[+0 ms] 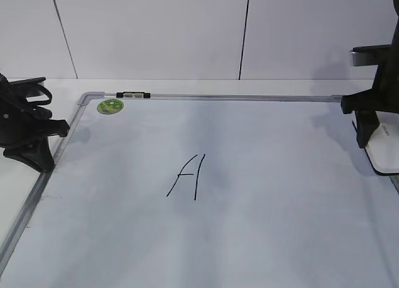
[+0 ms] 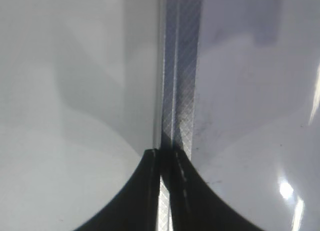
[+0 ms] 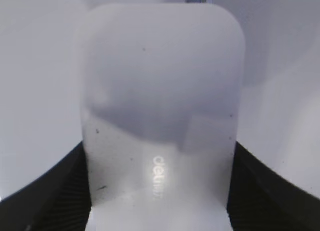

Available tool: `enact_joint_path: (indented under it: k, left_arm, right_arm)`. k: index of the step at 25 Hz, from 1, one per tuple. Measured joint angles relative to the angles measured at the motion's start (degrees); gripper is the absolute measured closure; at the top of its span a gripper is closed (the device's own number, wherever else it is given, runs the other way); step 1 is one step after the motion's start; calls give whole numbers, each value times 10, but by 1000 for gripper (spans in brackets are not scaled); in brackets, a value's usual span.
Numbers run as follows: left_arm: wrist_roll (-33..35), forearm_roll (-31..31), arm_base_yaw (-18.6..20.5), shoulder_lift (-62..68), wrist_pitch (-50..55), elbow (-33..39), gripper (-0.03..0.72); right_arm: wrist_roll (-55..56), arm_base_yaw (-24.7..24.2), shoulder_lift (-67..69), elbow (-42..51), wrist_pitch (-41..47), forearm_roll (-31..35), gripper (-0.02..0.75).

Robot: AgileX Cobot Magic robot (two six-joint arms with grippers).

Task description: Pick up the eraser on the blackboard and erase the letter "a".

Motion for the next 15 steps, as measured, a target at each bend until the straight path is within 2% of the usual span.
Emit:
enact_joint_path:
  k: [15]
  left_arm:
    - [0,-1,0,0,0,0,673]
  right_arm:
    - [0,0,0,0,-1,-1,206]
